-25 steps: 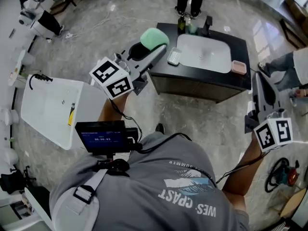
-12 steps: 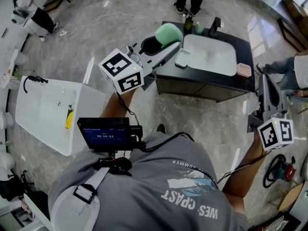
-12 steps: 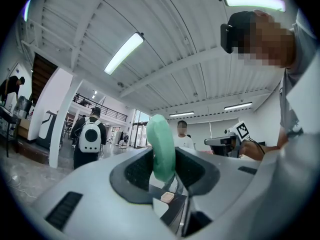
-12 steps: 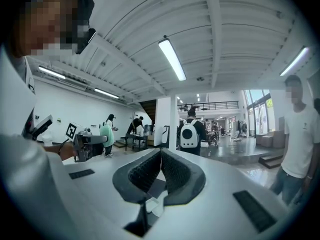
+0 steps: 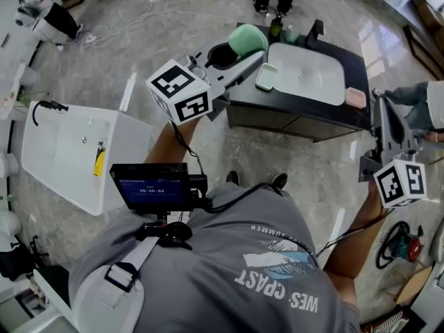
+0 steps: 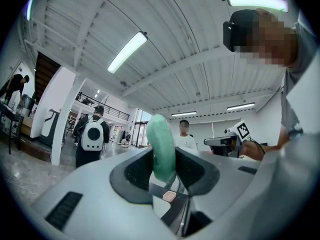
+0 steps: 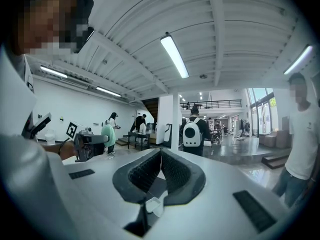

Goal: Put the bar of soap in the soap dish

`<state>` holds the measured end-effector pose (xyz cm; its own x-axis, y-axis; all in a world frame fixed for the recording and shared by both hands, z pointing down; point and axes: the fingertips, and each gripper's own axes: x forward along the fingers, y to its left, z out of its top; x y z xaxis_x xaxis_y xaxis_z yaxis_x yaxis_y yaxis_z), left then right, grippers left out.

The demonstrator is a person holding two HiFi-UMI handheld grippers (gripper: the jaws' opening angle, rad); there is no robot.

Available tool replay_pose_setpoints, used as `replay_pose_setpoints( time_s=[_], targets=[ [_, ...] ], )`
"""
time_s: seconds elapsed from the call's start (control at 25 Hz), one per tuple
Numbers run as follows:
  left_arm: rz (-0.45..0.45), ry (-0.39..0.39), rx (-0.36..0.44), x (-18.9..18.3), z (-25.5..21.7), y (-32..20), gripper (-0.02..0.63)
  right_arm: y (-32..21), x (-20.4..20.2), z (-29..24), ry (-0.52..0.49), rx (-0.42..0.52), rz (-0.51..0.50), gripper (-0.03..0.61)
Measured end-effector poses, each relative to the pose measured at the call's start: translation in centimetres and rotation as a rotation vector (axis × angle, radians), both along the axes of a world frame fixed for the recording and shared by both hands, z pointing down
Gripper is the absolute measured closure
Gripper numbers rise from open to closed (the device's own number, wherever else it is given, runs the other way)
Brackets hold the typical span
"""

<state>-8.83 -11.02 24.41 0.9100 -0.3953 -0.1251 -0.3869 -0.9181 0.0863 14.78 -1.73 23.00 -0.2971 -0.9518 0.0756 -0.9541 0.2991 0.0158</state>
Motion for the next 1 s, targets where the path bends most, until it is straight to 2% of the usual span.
replay_pose_setpoints(
  time_s=[0.16, 0.28, 0.56, 1.0],
  targets=[
    [-0.032, -0.012, -0.003, -0.2, -0.3, -1.1, 0.479, -2.1, -1.6, -1.3, 0.044, 0.010, -0.058, 0.572],
    [-0.061, -0.020, -0.014, -0.3, -0.5, -1.8, 0.479, -3.6, -1.6, -1.4, 0.028, 0.005, -0.086, 0.572],
    [-0.137, -0.052, -0.024, 4.1, 0.8, -2.1, 0.479, -5.8, 2.8, 0.9, -0.016, -0.001, -0.168, 0.572],
    [-0.236, -0.089, -0.058, 10.0, 2.8, -4.2, 0.479, -10.0, 7.6, 2.8, 0.016, -0.029, -0.261, 0.572]
  ],
)
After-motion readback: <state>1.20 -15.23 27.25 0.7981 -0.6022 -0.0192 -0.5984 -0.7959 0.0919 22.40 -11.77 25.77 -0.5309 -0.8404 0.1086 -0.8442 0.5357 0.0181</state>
